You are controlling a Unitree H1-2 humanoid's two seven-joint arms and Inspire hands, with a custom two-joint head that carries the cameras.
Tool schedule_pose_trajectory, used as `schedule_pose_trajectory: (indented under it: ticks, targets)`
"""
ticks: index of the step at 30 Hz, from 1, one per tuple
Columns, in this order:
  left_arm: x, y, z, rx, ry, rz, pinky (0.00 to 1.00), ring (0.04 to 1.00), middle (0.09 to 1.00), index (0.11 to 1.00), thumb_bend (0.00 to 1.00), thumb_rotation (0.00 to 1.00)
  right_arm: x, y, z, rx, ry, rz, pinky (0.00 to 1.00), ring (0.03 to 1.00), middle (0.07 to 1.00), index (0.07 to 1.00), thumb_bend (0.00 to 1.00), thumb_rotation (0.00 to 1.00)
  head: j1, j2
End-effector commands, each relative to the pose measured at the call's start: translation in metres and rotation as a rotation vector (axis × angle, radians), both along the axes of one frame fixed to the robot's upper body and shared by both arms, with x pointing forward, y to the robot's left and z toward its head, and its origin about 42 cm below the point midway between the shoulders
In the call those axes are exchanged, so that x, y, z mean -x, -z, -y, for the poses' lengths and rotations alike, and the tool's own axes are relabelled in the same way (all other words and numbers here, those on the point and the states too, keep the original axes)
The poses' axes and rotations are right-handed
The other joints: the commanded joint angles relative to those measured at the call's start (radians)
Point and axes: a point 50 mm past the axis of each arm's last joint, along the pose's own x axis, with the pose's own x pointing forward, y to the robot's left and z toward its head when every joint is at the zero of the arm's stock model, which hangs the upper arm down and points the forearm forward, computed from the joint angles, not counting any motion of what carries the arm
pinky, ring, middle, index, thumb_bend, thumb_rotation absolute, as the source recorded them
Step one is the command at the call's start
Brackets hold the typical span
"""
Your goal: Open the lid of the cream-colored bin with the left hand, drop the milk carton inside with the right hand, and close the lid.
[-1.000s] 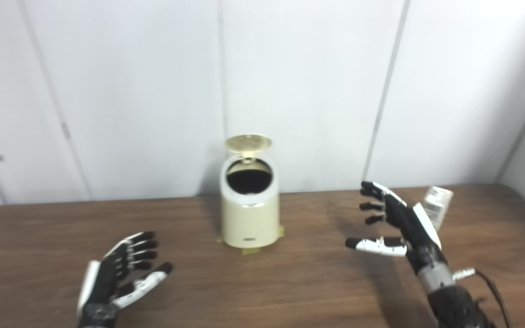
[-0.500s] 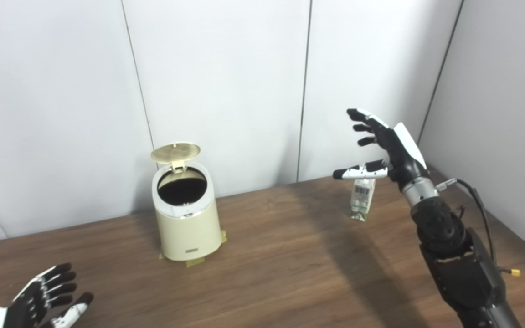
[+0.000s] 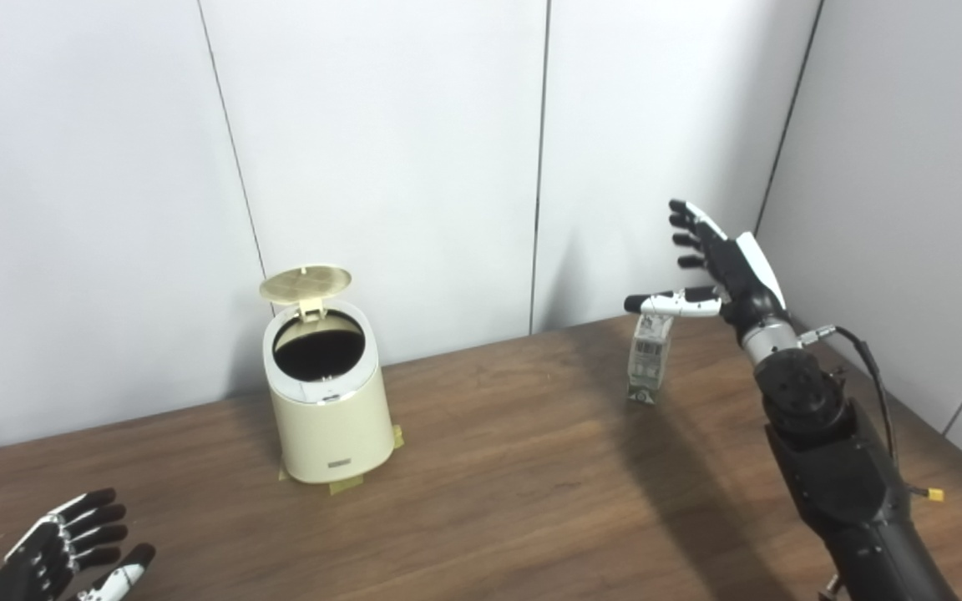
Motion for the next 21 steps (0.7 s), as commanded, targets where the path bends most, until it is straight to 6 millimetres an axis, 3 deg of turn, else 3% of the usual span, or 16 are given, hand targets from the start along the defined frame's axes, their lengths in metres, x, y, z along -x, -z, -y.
schedule_pose_trajectory:
  ticks: [1, 5, 10, 13, 16, 21]
  targets:
    - [-0.008, -0.024, 0.001, -0.01, 0.013, 0.082, 0.65, 0.68, 0.715, 0.735, 0.61, 0.05, -0.006, -0.028, 0.011, 0.025, -0.01, 0.055, 0.82, 0.919, 0.954, 0.956, 0.87, 0.21, -0.001, 0.002]
    - [-0.008, -0.025, 0.002, -0.006, 0.017, 0.081, 0.63, 0.68, 0.713, 0.736, 0.62, 0.05, -0.01, -0.012, 0.015, -0.017, -0.029, 0.032, 0.86, 0.931, 0.956, 0.958, 0.85, 0.18, -0.002, 0.01]
    - [-0.006, -0.027, 0.003, -0.002, 0.02, 0.076, 0.62, 0.676, 0.715, 0.733, 0.62, 0.02, -0.012, 0.011, 0.012, -0.059, -0.04, 0.018, 0.83, 0.895, 0.94, 0.944, 0.87, 0.2, -0.001, 0.017]
    - [-0.005, -0.029, 0.003, -0.009, 0.02, 0.073, 0.61, 0.67, 0.712, 0.729, 0.62, 0.01, -0.011, 0.022, 0.006, -0.078, -0.045, 0.011, 0.82, 0.883, 0.93, 0.93, 0.84, 0.16, -0.001, 0.022]
    - [-0.004, -0.031, 0.003, -0.017, 0.023, 0.075, 0.62, 0.671, 0.708, 0.725, 0.63, 0.02, -0.009, 0.033, 0.003, -0.089, -0.041, -0.005, 0.88, 0.906, 0.926, 0.947, 0.84, 0.18, -0.002, 0.028]
    - [-0.002, -0.033, 0.003, -0.016, 0.023, 0.07, 0.63, 0.673, 0.706, 0.727, 0.62, 0.01, -0.008, 0.046, 0.0, -0.108, -0.01, -0.017, 0.85, 0.89, 0.914, 0.937, 0.84, 0.2, -0.005, 0.032]
